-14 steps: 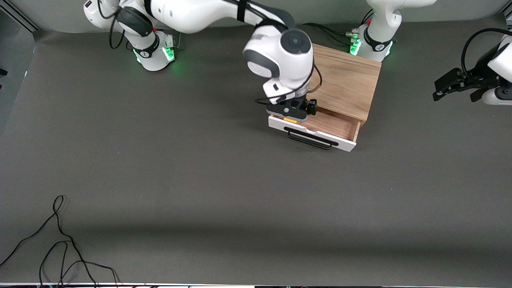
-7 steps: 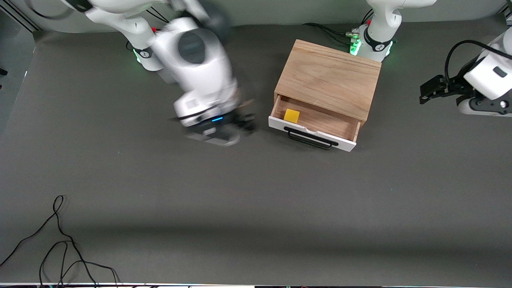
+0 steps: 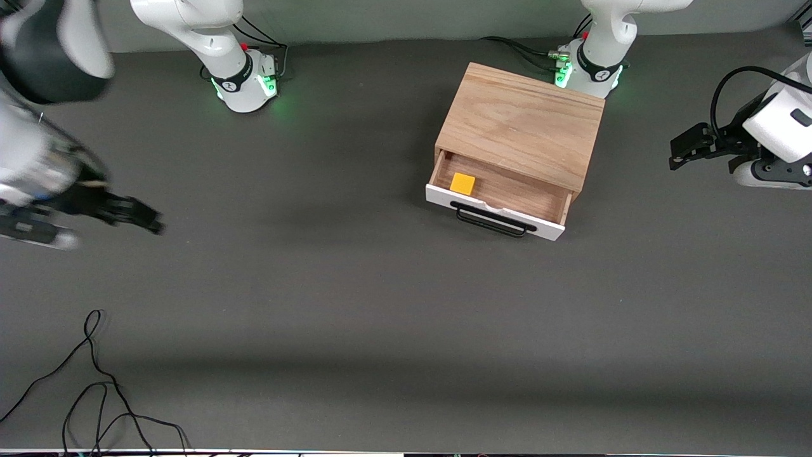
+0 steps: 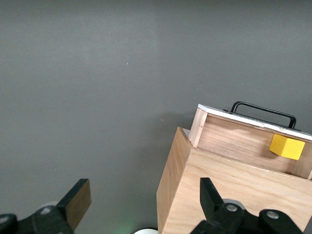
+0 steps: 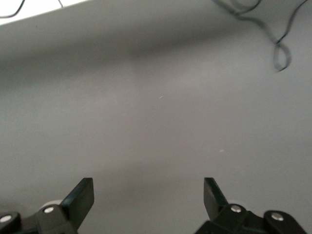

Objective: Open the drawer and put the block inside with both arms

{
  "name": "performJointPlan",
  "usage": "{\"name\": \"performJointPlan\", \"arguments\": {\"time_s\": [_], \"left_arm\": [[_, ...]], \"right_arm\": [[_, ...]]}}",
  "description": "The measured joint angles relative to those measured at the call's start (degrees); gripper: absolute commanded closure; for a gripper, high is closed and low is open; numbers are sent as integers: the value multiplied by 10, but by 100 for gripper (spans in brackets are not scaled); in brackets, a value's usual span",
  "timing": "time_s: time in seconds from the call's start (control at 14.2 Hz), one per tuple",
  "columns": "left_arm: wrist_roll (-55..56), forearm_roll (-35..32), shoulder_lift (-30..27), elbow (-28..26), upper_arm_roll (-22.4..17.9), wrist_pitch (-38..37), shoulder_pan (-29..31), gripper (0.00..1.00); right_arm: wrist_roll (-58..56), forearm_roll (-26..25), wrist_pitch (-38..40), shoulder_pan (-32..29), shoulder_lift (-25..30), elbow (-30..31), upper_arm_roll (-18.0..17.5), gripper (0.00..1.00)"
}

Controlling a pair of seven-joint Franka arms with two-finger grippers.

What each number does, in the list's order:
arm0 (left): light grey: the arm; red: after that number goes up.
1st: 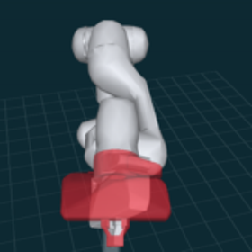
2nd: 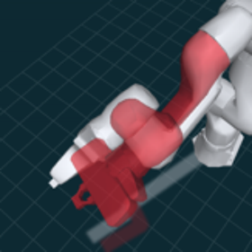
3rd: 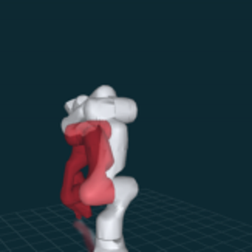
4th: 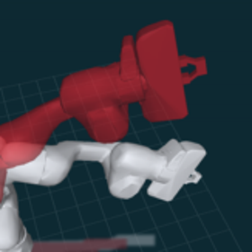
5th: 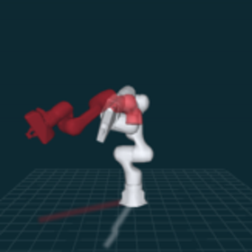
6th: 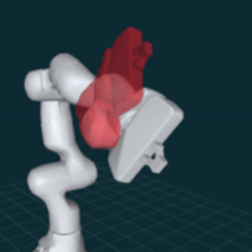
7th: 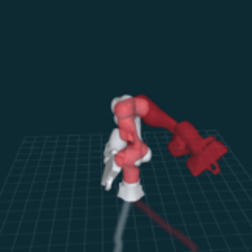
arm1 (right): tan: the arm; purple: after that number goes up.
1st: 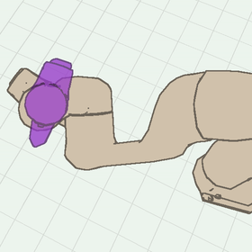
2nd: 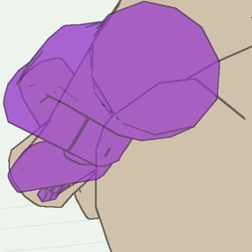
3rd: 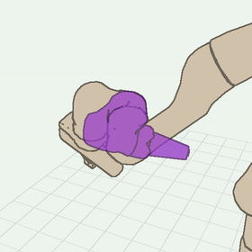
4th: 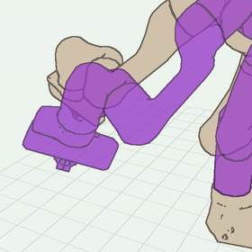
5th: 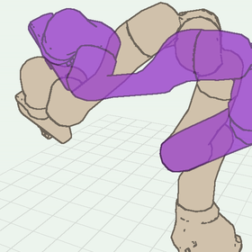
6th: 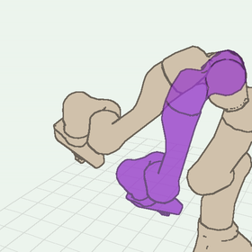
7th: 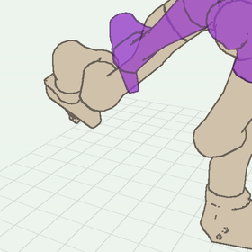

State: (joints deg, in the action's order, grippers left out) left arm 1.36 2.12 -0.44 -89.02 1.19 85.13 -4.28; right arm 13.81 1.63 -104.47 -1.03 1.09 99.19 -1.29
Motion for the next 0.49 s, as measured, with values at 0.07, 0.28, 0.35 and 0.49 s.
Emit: {"name": "performJointPlan", "arguments": {"time_s": [0.07, 0.28, 0.35, 0.49], "left_arm": [[0, 0, 1, 3, 0, 0, 0, 0], [0, 0, 6, 12, 0, -1, 0, 0], [0, 0, 8, 15, 0, -1, 0, 0], [0, 0, 14, 27, 0, -12, 0, 0]], "right_arm": [[-10, 0, 9, 0, 14, -2, 7, 0], [-51, 0, 61, 9, 32, -9, 7, 0], [-65, 0, 65, 11, 29, -9, 7, 0], [-78, 0, 65, 13, 15, -9, 6, 0]]}}
